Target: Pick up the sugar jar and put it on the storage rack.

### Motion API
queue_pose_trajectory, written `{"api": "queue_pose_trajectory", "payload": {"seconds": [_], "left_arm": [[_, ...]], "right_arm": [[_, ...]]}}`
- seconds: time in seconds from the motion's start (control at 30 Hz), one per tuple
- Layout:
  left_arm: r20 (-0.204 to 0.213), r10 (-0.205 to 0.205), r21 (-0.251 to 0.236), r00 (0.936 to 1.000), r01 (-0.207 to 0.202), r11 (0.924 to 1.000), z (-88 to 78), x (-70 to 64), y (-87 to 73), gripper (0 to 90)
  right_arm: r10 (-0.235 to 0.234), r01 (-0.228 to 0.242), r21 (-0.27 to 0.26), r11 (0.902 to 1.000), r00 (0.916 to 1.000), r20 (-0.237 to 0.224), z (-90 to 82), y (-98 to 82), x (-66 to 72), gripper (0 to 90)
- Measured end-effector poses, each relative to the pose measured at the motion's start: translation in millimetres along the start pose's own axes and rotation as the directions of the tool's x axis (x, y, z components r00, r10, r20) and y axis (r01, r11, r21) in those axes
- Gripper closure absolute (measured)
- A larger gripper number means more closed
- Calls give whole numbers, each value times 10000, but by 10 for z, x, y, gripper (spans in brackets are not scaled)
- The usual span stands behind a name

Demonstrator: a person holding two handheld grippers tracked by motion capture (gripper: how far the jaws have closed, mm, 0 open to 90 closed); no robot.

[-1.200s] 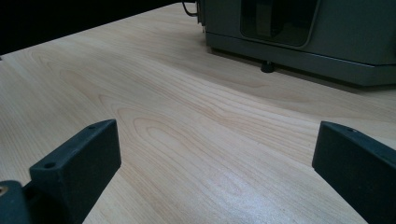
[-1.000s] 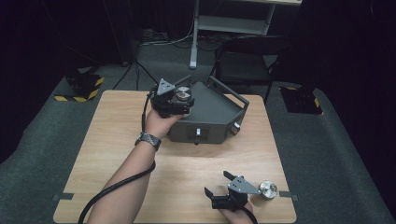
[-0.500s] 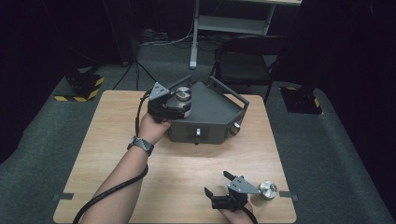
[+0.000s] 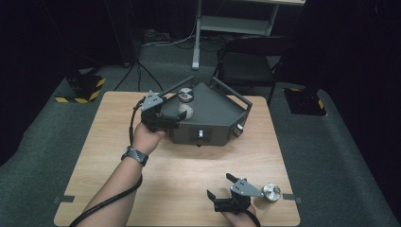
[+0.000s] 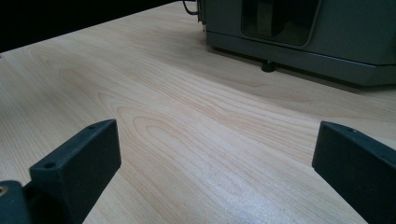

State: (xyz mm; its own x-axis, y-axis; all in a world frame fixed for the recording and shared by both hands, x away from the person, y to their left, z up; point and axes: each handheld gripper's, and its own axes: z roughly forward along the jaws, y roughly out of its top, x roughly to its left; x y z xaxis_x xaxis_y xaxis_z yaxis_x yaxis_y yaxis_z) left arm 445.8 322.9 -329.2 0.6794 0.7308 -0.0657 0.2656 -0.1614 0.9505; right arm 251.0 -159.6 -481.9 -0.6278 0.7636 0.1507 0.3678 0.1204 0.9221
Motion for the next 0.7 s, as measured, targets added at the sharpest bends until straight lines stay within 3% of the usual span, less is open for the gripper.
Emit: {"api": "queue_pose_trajectory", "payload": {"seconds": [0.3,0.5,0.7], "left_arm": [[-160,381,183,9991,-378,9991,-214,-104,-104,3],[-63,176,-18,9998,-176,9998,-400,-143,-324,3],[-109,295,-90,9995,-296,9995,-534,-212,-474,2]], "right_arm": [[-12,12,25,10000,10000,-17,3,5,-2,7],[-60,60,34,10000,10000,-8,4,7,4,7],[-53,53,35,10000,10000,-15,4,7,2,7]]}}
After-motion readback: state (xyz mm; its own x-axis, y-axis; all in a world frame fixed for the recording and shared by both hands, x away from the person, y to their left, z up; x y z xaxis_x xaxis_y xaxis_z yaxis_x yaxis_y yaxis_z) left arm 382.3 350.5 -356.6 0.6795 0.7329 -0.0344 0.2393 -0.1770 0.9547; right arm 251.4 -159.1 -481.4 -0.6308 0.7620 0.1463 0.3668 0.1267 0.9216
